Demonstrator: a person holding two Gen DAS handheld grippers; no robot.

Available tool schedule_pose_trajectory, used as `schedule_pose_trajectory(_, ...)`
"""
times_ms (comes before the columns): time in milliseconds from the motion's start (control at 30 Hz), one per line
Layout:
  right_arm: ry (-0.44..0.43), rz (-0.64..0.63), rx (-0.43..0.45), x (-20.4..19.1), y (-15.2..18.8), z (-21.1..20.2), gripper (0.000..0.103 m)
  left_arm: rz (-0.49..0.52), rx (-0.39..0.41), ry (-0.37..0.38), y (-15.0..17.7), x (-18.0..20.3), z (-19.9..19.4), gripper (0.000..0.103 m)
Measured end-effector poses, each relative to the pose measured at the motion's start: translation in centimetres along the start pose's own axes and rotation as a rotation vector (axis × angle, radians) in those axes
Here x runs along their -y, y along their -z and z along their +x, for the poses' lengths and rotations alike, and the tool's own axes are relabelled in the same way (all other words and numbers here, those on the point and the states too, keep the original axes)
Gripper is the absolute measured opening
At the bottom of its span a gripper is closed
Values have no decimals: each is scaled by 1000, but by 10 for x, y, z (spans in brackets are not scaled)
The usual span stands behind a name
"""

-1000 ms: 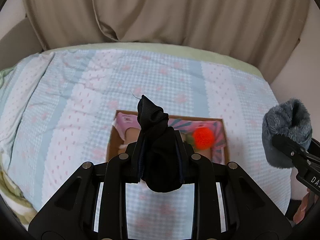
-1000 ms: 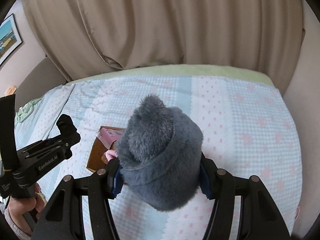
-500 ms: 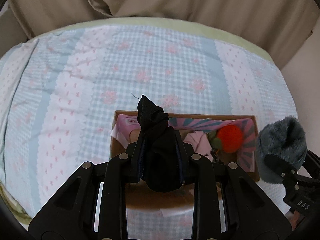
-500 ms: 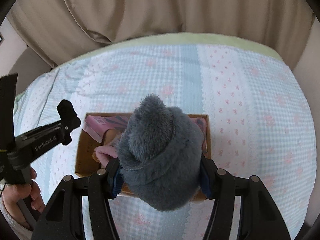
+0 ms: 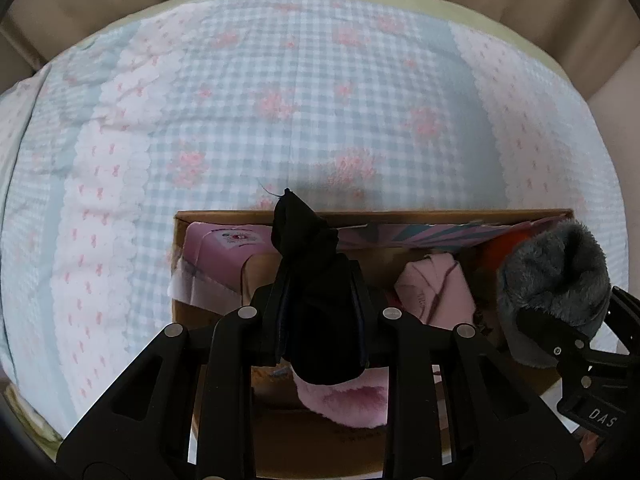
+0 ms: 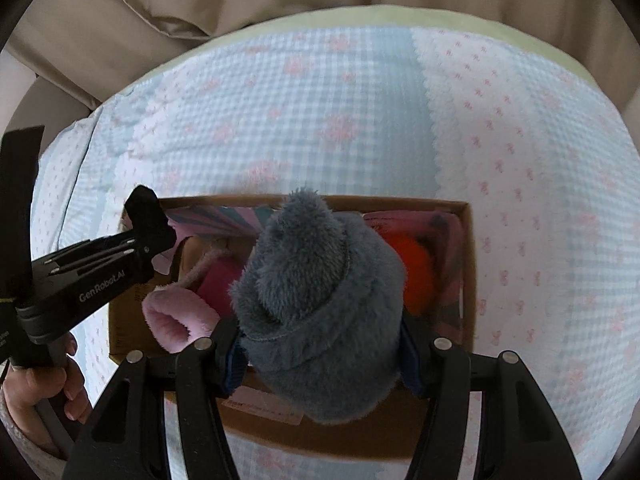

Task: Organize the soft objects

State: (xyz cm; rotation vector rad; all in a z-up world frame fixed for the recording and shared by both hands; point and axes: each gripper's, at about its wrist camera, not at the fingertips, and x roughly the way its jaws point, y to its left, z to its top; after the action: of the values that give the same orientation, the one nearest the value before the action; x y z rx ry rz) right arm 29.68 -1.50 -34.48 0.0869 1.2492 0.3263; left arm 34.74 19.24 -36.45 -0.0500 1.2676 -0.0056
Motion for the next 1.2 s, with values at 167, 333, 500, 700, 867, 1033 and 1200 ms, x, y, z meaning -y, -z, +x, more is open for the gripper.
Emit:
schedule_pose_trajectory(167,-42,47,-53,6,-5,15,60,34,-20,13,3,1,6,27)
schedule_pose_trajectory(333,-62,86,-47,12,-8,14,90,70,-14,19,15,3,3,103)
schedule_pose_trajectory(500,-50,98,-15,15,-8,0,102,87,-18,23,23,5,-3,103)
schedule_pose_trajectory(700,-28,99,10,11,-1,-16,102,77,10,33,31,7,-22,103)
schedule_pose_trajectory(867,-22,97,36,6,8,-36,102,72,51,42,39,7,-49,103)
schedule_pose_trajectory(1033,-9,98,92,2,17,-71,102,68,100,49,51,9,-91,103)
schedule_pose_trajectory(1200,15,79,149,-3,30,-117,102,47,159,38,65,13,-146,103)
